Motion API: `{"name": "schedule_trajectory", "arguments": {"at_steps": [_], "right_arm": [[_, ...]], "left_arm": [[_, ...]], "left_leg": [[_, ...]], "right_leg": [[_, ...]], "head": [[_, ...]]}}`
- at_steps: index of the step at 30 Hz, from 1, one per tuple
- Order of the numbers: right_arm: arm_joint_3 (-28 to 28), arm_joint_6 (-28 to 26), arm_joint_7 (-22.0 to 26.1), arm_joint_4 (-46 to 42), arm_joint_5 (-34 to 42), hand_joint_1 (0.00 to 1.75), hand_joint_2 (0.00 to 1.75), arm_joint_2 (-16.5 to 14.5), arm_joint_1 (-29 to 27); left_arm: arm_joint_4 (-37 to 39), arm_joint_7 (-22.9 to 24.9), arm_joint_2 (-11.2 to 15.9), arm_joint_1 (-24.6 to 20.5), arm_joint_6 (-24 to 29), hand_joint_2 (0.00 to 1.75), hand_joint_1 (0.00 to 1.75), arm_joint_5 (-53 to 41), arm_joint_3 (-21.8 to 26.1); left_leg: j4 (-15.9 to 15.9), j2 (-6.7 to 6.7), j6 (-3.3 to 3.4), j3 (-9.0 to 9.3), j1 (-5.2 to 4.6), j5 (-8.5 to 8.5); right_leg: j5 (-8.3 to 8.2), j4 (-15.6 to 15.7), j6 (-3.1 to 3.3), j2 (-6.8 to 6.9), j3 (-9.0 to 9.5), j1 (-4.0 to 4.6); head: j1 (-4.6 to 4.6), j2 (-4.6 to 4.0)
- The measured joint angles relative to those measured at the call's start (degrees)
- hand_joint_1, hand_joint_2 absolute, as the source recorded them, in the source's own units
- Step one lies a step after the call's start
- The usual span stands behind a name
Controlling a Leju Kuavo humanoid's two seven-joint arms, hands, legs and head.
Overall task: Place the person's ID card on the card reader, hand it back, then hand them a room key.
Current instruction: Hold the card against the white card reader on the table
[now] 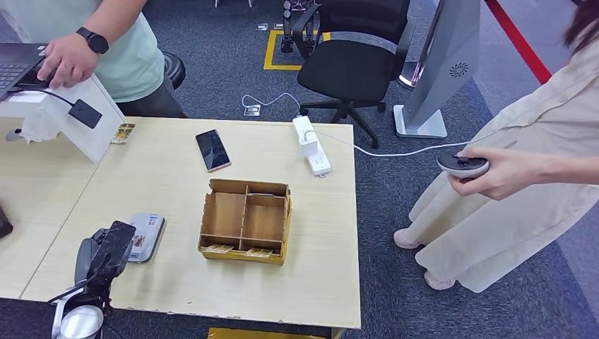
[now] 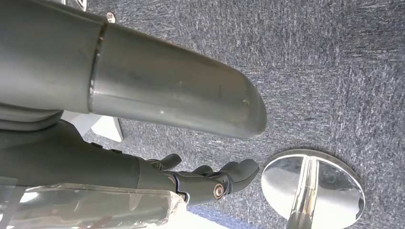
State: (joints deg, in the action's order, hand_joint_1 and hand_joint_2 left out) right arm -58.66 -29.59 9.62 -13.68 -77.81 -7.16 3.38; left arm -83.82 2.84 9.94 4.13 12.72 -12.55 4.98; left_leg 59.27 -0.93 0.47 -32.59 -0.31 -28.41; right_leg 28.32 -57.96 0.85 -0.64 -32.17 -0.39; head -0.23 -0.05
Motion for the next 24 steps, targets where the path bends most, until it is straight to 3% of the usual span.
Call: {"name": "schedule_trajectory", "arguments": {"at_steps": [12, 24], "right_arm": [[0.0, 0.0, -0.1, 0.0, -0.5, 0.0, 0.0, 0.0, 0.4], [0.0, 0.1, -0.6, 0.1, 0.0, 0.0, 0.0, 0.0, 0.7]], "left_arm": [[2.3, -0.3, -0.8, -1.0, 0.3, 1.75, 1.75, -0.7, 0.7], [3.3, -1.4, -2.6, -4.0, 3.9, 1.75, 1.75, -4.5, 0.6]], "left_leg": [[0.0, 0.0, 0.0, 0.02, 0.0, 0.01], [0.0, 0.01, 0.01, 0.02, 0.0, 0.01]], "right_leg": [[0.0, 0.0, 0.0, 0.0, 0.0, 0.0], [-0.01, 0.0, 0.0, -0.01, -0.01, 0.0]], "head": [[0.01, -0.01], [0.01, -0.01]]}}
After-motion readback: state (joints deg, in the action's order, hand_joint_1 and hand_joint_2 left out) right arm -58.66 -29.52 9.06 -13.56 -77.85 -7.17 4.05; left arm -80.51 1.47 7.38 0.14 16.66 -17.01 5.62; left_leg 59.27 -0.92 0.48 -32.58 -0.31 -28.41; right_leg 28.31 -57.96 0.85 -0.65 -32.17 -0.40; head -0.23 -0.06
